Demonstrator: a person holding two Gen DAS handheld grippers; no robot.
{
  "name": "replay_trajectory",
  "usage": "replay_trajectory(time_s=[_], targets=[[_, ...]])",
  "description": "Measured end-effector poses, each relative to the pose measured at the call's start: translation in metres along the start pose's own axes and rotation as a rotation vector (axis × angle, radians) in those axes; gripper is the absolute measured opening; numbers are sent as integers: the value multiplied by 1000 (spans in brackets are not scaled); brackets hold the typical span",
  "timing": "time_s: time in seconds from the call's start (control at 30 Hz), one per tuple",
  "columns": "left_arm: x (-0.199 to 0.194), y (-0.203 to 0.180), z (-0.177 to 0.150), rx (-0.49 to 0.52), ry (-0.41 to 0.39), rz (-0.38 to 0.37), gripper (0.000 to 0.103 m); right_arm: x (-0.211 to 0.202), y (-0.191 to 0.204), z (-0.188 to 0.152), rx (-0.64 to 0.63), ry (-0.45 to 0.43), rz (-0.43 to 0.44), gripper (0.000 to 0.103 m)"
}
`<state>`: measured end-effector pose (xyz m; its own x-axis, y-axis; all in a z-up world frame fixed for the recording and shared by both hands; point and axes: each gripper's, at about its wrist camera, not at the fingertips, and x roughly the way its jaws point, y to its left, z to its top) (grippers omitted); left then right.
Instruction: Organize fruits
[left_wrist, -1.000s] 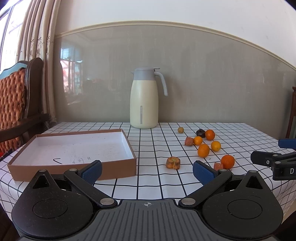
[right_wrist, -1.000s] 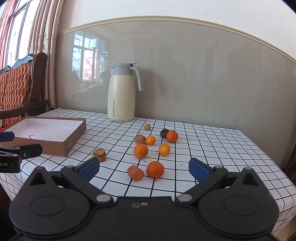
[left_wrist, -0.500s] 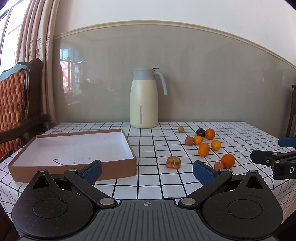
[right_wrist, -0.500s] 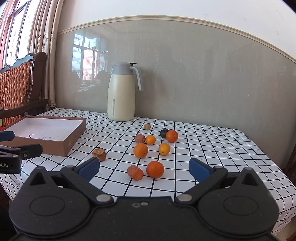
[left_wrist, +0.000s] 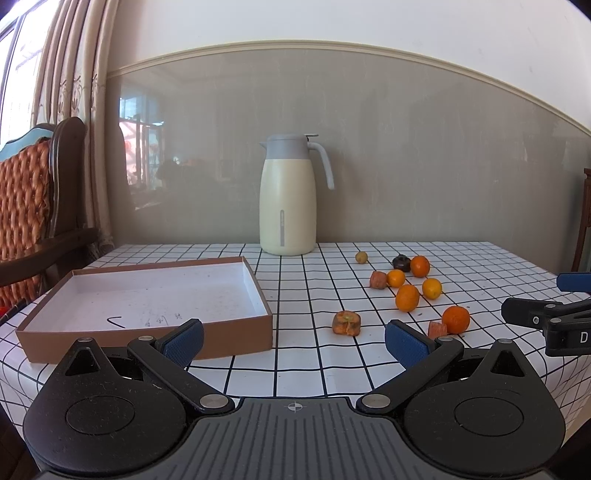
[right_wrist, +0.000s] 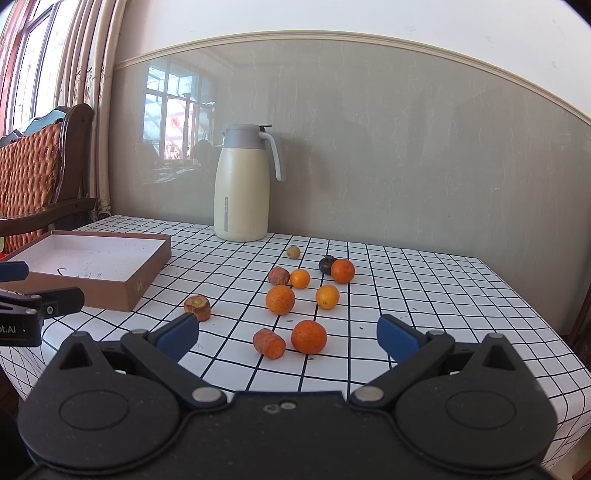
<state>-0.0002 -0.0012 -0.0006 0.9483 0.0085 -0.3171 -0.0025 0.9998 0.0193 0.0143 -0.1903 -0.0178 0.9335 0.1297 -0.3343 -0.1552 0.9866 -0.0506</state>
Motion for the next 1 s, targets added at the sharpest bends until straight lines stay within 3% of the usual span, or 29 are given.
replay_trajectory(time_s=[0.63, 0.9, 1.0], targets=[[-1, 1, 0, -9, -3, 17, 103, 2, -8, 0, 24, 11, 3, 97], [10, -8, 0, 29, 76, -22, 103, 4, -2, 1, -22, 24, -8, 97], [13, -9, 2, 22, 68, 35, 103, 11, 0, 3, -52, 44, -21, 97]])
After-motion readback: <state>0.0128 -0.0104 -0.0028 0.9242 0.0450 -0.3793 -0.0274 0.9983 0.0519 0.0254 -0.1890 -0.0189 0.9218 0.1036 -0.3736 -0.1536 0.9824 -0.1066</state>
